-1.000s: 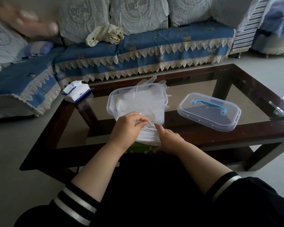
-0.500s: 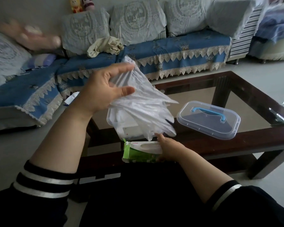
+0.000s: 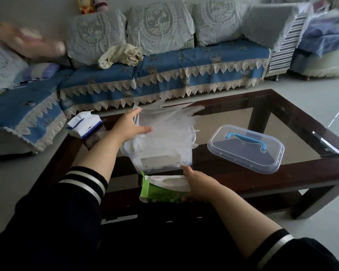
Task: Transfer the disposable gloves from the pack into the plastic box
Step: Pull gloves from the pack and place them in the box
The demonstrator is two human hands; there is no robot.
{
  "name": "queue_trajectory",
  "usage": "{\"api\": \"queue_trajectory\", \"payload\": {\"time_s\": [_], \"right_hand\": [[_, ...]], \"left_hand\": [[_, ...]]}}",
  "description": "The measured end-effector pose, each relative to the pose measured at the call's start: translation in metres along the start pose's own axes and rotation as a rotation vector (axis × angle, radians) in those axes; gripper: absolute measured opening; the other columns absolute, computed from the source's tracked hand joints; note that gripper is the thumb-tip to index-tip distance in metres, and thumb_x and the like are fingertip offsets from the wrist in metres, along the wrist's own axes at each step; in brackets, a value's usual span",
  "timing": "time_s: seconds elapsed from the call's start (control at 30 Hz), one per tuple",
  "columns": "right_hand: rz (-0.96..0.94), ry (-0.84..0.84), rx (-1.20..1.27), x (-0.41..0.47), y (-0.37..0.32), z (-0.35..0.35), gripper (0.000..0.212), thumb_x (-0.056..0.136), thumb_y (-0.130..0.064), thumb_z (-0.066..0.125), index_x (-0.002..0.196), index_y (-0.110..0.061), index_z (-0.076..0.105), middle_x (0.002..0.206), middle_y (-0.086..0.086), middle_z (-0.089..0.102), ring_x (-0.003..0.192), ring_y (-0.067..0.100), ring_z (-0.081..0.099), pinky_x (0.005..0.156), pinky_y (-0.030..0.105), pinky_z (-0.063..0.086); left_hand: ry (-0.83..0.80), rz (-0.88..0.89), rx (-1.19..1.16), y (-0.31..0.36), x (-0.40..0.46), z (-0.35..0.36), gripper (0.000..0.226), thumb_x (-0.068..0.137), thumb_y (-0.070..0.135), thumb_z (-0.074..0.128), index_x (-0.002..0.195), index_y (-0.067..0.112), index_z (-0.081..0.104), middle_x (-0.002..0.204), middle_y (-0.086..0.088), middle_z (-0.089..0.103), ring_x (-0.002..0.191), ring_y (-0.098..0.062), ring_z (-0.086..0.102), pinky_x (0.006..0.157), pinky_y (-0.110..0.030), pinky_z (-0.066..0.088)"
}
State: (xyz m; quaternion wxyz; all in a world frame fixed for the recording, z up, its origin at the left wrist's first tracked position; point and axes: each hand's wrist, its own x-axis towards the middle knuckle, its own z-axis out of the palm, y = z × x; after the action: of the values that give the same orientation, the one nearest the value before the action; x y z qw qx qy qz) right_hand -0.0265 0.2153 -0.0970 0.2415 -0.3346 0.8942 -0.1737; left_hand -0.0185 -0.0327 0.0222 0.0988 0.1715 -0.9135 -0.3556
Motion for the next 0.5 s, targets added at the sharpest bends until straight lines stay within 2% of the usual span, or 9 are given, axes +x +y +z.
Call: {"api": "queue_trajectory", "payload": {"time_s": [0.13,0.33,0.43,0.5], "right_hand": [[-0.007,-0.010,0.002,0.002,0.001,-0.001,0.110,0.070,-0.035,0.083,0.150,-0.028,0.009,0.144,0.008,0.044,0.130,0.030,0.043,0.105,0.052,0.038],[-0.019,-0.011,0.016,0.000,0.001,-0.003,0.109,0.069,-0.036,0.083,0.150,-0.025,0.011,0.146,0.006,0.041,0.132,0.027,0.041,0.107,0.050,0.037],[-0.025,-0.015,0.006,-0.003,-0.001,-0.006,0.106,0.071,-0.037,0.082,0.151,-0.025,0.012,0.149,0.005,0.038,0.134,0.026,0.038,0.109,0.050,0.034],[-0.031,-0.013,0.014,-0.005,-0.003,-0.008,0.102,0.073,-0.042,0.079,0.150,-0.027,0.014,0.147,0.005,0.039,0.133,0.026,0.039,0.109,0.049,0.034]], "left_hand": [[-0.041,-0.069,0.149,-0.012,0.004,0.011,0.101,0.072,0.032,0.084,0.153,0.015,0.027,0.161,-0.006,0.020,0.145,-0.027,0.024,0.115,-0.043,0.025],[-0.068,-0.095,0.322,-0.015,0.000,0.017,0.102,0.076,0.045,0.079,0.154,0.011,0.023,0.160,-0.008,0.017,0.144,-0.027,0.026,0.114,-0.040,0.027],[-0.065,-0.095,0.389,-0.014,-0.004,0.014,0.092,0.081,0.057,0.068,0.153,0.018,0.027,0.161,-0.005,0.012,0.143,-0.028,0.026,0.113,-0.040,0.027],[-0.063,-0.150,0.503,-0.008,-0.012,0.009,0.083,0.086,0.068,0.052,0.152,0.024,0.028,0.162,-0.005,0.008,0.144,-0.033,0.024,0.111,-0.046,0.030]]}}
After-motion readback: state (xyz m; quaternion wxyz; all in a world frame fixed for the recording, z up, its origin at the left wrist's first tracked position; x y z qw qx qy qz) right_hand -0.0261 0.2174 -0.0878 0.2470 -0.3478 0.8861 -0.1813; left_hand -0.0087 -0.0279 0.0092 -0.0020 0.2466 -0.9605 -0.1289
